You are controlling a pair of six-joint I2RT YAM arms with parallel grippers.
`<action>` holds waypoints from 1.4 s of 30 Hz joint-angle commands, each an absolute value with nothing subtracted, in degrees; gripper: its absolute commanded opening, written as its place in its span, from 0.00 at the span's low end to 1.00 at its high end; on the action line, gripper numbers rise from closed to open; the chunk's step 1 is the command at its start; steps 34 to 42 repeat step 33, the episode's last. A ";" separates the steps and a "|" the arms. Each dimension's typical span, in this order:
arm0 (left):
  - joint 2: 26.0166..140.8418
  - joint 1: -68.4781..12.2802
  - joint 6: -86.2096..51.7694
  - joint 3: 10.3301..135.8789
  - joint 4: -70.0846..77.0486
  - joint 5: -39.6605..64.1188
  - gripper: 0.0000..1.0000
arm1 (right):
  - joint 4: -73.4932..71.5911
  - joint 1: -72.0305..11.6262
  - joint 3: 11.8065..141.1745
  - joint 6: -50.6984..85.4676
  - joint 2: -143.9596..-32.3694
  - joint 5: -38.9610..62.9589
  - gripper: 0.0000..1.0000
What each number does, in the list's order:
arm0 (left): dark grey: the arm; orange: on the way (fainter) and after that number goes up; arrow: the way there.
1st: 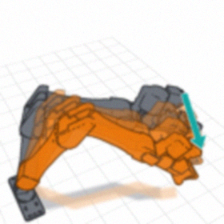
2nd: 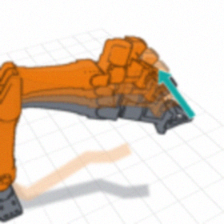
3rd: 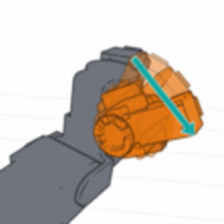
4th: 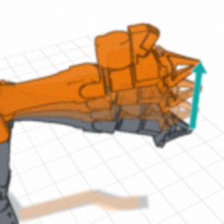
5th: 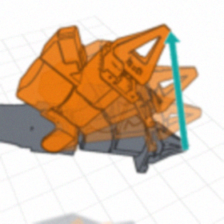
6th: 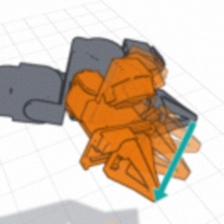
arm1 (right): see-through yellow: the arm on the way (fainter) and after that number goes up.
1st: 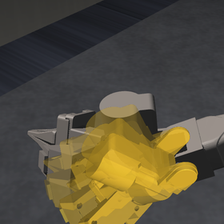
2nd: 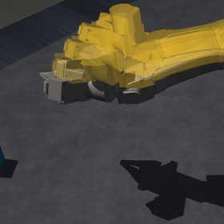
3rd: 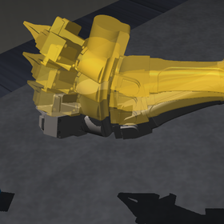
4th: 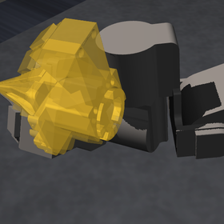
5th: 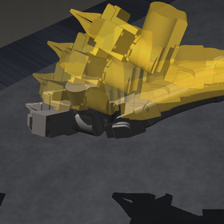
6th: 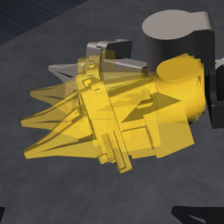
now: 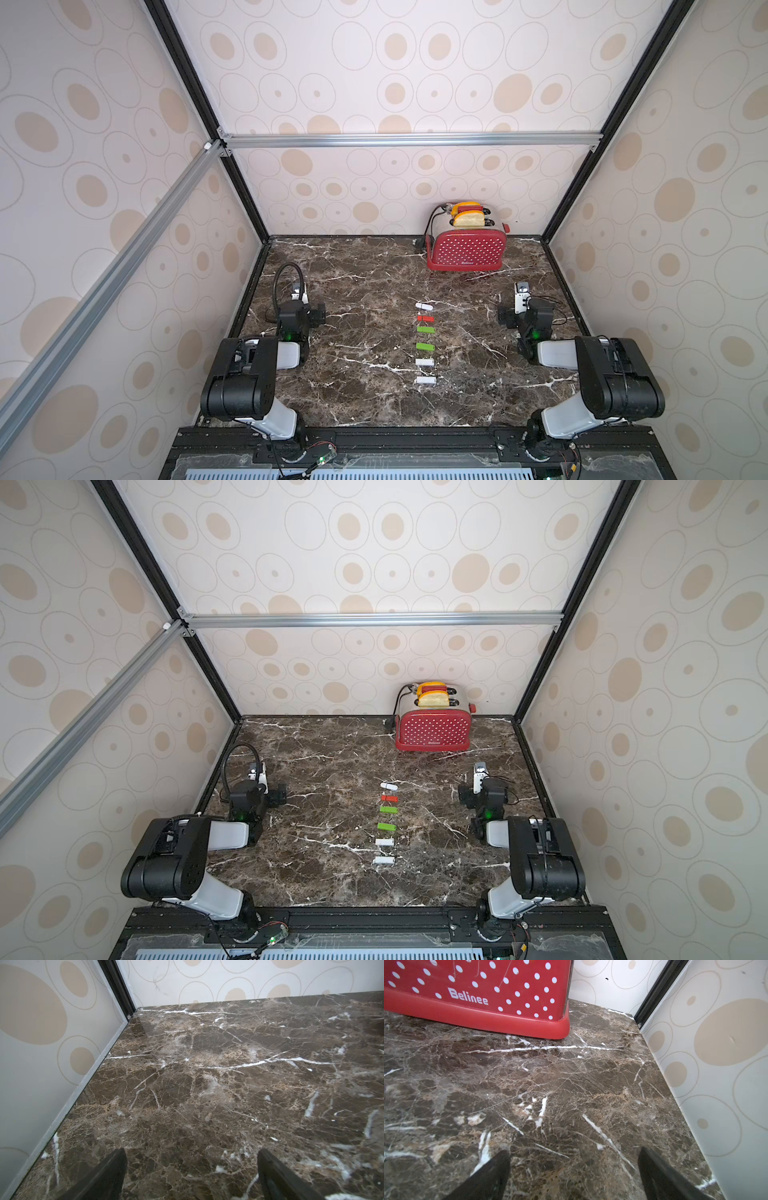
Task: Close the usb drive cover
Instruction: Reset both arms
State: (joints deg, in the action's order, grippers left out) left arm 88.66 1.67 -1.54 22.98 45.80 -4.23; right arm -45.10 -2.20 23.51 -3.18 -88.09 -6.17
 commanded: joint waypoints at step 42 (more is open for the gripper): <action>88.18 0.44 -2.87 24.02 48.36 -11.78 0.99 | -45.28 -1.78 24.04 -2.36 -88.10 -5.00 1.00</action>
